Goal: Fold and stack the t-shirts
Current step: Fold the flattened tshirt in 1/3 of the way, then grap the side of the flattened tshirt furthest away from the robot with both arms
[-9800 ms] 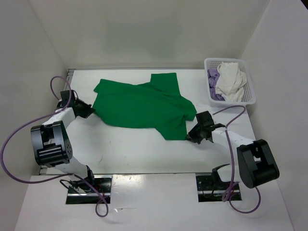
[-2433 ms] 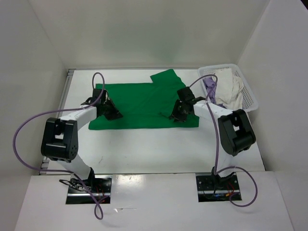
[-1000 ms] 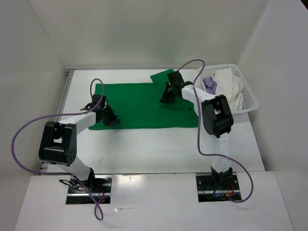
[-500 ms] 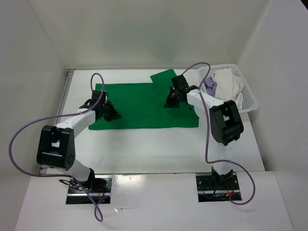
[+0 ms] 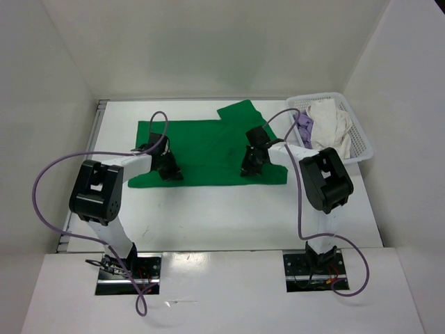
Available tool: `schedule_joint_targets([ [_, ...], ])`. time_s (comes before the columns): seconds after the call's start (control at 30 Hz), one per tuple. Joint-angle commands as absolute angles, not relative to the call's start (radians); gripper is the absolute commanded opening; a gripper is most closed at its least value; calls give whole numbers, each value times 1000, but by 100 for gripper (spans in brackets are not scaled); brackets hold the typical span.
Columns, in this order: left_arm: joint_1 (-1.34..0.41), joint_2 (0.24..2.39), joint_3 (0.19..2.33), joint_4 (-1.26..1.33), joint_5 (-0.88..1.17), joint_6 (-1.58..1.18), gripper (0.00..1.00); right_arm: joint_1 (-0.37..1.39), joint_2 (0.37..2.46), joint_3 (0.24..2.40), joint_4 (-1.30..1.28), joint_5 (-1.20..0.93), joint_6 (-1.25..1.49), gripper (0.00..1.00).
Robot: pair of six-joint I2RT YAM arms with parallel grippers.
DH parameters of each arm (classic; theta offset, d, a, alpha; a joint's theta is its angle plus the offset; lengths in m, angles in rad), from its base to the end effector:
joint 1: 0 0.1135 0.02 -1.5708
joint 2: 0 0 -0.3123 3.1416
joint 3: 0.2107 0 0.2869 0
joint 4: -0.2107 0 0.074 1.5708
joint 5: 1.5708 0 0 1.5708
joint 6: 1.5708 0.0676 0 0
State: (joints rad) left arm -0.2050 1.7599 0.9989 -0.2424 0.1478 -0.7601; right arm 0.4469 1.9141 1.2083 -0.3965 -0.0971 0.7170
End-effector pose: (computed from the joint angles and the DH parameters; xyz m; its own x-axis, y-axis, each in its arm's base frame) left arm 0.3886 -0.0910 0.1514 -0.7905 -0.5317 -0.3040 -0.3668 0.8085 -0.4603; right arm 0.3952 0.1967 0.1452 -0.9151 0.2867 -0.2835 0.1748 0.9157 0.3619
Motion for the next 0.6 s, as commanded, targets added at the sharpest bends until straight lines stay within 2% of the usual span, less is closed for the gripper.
schedule_joint_targets([
  [0.0,-146,1773,916,-276,207,-761,4,462,1890,1129,-382,-63,738,0],
  [0.17,-124,1743,793,-313,300,-787,5,486,1844,1002,-382,-75,768,0],
  [0.37,-136,1540,628,-399,282,-814,7,554,1760,850,-382,-110,824,0],
  [0.47,-152,1413,563,-420,342,-883,7,566,1704,821,-406,-133,834,0],
  [0.57,-134,1358,577,-420,333,-878,12,566,1646,859,-457,-133,834,0],
])
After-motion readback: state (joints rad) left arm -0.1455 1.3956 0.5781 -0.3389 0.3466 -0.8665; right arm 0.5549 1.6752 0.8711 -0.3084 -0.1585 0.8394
